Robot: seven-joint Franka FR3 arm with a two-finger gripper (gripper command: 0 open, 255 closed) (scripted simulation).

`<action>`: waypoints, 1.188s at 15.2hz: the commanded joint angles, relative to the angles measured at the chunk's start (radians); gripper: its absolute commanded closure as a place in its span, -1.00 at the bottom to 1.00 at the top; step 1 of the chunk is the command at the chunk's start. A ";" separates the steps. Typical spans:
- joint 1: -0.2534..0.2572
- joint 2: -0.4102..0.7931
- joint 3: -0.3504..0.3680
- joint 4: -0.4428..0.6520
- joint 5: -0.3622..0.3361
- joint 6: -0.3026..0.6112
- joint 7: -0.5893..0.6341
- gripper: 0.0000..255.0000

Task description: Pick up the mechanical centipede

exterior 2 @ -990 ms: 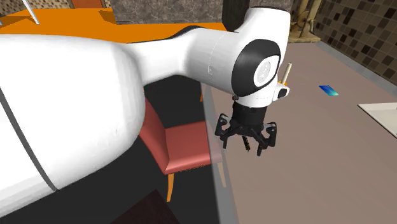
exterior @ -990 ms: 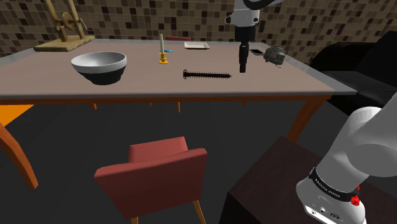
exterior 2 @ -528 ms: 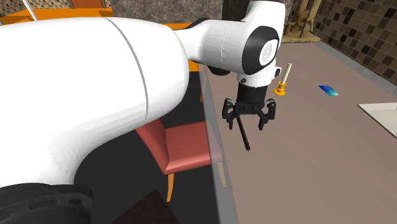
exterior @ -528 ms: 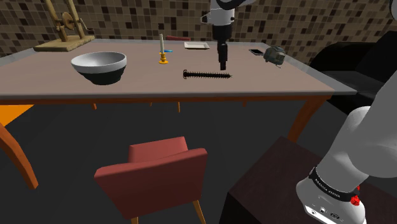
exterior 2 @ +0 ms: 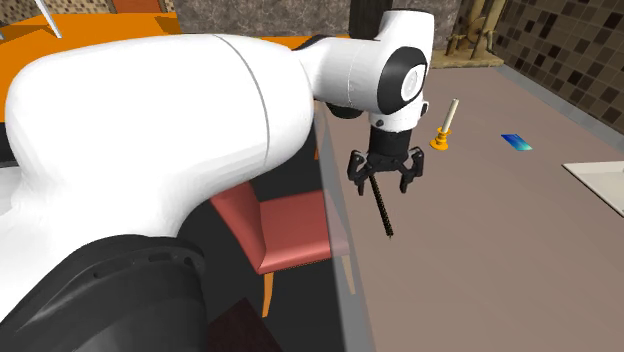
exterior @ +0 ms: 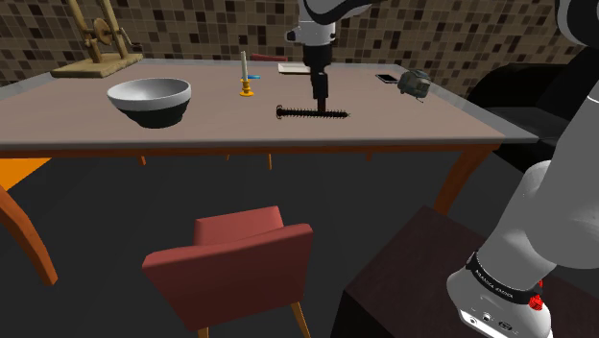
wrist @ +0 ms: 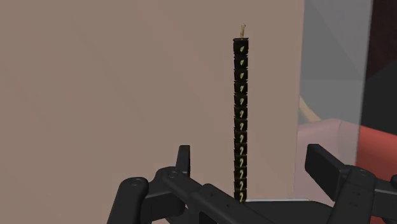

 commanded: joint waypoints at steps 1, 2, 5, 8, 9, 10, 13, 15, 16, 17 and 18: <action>-0.001 0.002 0.000 -0.026 0.000 0.028 0.001 -1.00; -0.001 0.002 -0.001 -0.046 -0.001 0.049 0.003 -1.00; -0.001 0.002 -0.001 -0.046 -0.001 0.049 0.003 1.00; -0.001 0.001 0.000 -0.047 -0.001 0.049 0.003 1.00; -0.001 0.001 0.000 -0.047 -0.001 0.049 0.003 1.00; 0.000 0.001 0.000 -0.047 -0.001 0.049 0.003 1.00; -0.001 0.001 0.000 -0.047 -0.001 0.049 0.003 1.00; -0.001 0.002 0.000 -0.033 -0.001 0.035 0.002 1.00; 0.000 0.001 0.000 -0.020 0.000 0.022 0.001 1.00; 0.000 0.002 0.000 -0.007 0.000 0.009 -0.001 1.00; 0.000 0.002 0.000 0.007 0.000 -0.005 -0.002 1.00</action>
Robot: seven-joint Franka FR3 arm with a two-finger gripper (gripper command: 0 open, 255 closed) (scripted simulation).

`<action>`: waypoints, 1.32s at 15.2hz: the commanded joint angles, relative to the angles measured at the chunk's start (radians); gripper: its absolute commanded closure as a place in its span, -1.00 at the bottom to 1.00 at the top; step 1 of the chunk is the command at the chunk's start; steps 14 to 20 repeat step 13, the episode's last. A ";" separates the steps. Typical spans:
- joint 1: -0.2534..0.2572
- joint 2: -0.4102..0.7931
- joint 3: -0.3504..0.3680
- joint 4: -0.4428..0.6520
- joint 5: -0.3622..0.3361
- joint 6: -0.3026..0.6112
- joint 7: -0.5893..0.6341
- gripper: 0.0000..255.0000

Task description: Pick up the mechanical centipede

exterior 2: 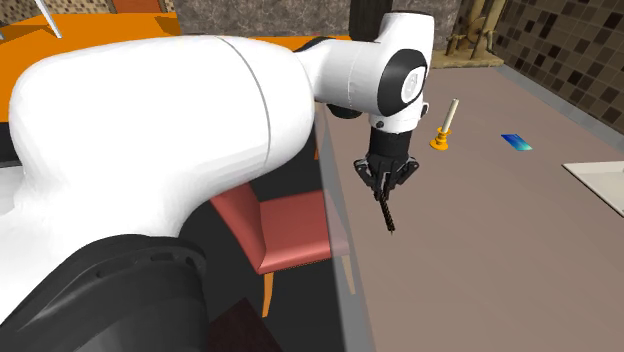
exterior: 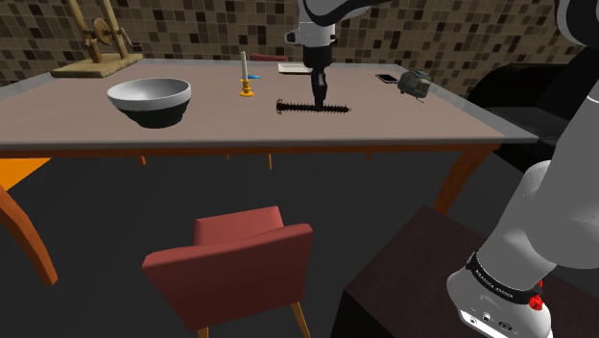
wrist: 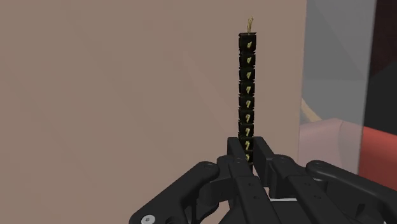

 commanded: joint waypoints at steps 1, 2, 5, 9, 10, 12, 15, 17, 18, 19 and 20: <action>0.000 0.000 0.000 0.025 0.000 -0.025 -0.002 1.00; 0.001 0.001 0.000 0.040 0.000 -0.038 -0.003 1.00; 0.001 0.005 0.001 0.084 0.001 -0.079 -0.006 1.00; 0.001 0.013 0.001 0.148 0.001 -0.135 -0.011 1.00; 0.001 0.015 0.001 0.166 0.001 -0.150 -0.013 1.00; 0.001 0.019 0.001 0.185 0.001 -0.166 -0.014 1.00; 0.001 0.019 0.001 0.186 0.001 -0.166 -0.014 1.00; 0.001 0.019 0.001 0.186 0.001 -0.166 -0.014 1.00; 0.001 0.019 0.001 0.186 0.001 -0.166 -0.014 1.00; 0.001 0.019 0.001 0.186 0.001 -0.166 -0.014 1.00; 0.001 0.019 0.001 0.186 0.001 -0.166 -0.014 1.00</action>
